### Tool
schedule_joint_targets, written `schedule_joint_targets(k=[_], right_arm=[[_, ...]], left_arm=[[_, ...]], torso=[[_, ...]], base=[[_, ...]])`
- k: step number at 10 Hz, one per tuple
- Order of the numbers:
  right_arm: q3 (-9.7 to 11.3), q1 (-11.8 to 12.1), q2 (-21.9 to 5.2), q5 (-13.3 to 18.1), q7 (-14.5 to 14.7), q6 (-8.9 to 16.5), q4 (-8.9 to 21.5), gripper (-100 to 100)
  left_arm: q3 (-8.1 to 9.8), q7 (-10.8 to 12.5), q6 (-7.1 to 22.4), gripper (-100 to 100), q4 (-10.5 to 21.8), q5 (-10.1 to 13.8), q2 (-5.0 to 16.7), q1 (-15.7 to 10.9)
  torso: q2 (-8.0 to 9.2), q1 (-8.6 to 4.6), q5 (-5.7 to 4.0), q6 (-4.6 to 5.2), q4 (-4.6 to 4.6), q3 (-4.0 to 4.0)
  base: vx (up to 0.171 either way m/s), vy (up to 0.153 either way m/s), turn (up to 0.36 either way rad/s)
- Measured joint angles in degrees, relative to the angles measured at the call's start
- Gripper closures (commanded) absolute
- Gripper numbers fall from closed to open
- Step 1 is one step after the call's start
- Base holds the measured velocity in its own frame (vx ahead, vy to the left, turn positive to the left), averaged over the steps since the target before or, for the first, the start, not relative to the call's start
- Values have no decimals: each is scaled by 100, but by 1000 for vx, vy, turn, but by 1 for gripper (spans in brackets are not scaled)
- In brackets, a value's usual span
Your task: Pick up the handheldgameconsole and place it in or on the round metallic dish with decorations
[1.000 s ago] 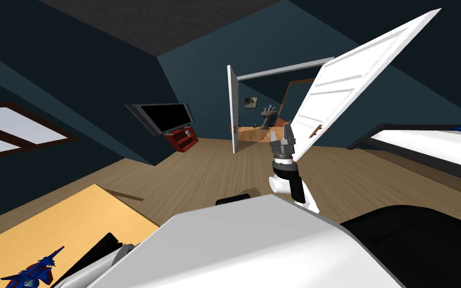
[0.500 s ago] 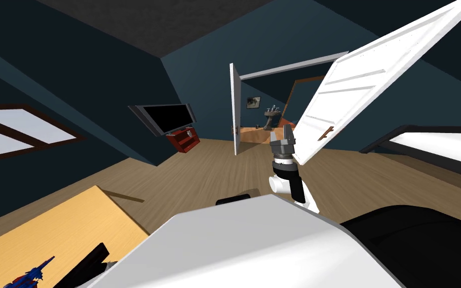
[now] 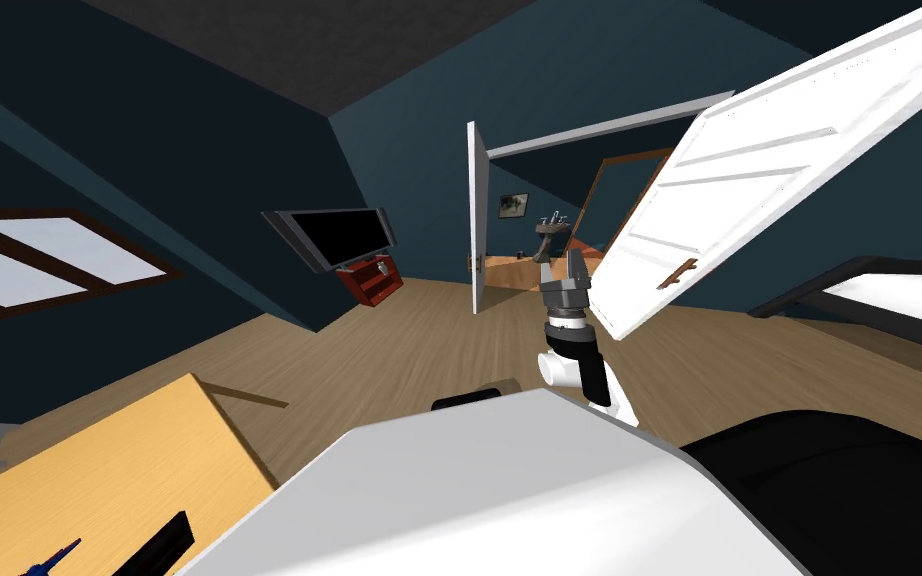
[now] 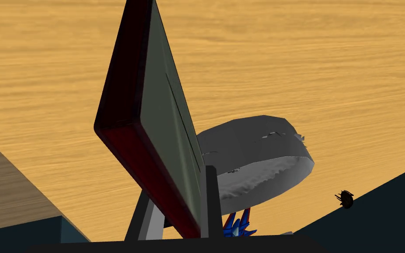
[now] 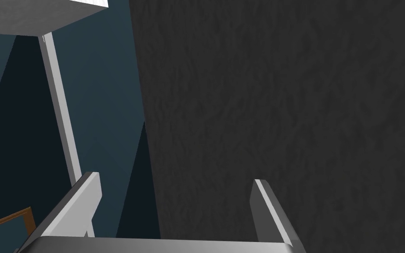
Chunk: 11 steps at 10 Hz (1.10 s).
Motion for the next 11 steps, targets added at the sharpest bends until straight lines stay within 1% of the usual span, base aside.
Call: schedule_joint_targets(k=[3,4,5,6,7,8,9,10,11], right_arm=[[0,-1,0,0,0,0,0,0],[0,0,0,0,0,0,0,0],[0,-1,0,0,0,0,0,0],[0,-2,0,0,0,0,0,0],[0,-1,0,0,0,0,0,0],[0,-1,0,0,0,0,0,0],[0,-1,0,0,0,0,0,0],[0,-1,0,0,0,0,0,0],[0,-2,0,0,0,0,0,0]], left_arm=[[-133,156,-472,100,274,-238,60,144],[-174,260,-623,100,329,-413,64,251],[-198,333,-765,100,363,-499,74,331],[-222,340,-894,100,413,-497,86,329],[-322,367,-1071,100,540,-496,162,387],[-342,422,-1238,100,595,-591,161,453],[-314,567,-1357,100,539,-846,132,643],[-366,639,-1485,100,621,-910,143,680],[-422,637,-1632,100,729,-892,155,634]], torso=[[5,14,1,15,3,2],[9,18,-1,10,2,4],[17,20,0,19,6,9],[40,19,2,25,12,23],[39,24,-3,15,9,22],[36,21,3,23,12,22],[24,21,1,18,7,15],[23,27,3,31,10,15],[42,30,6,38,16,26]], base=[[167,15,62],[131,25,59],[46,12,-1],[91,16,47],[104,11,72],[153,17,91],[135,26,66],[52,18,-10],[91,40,31]])
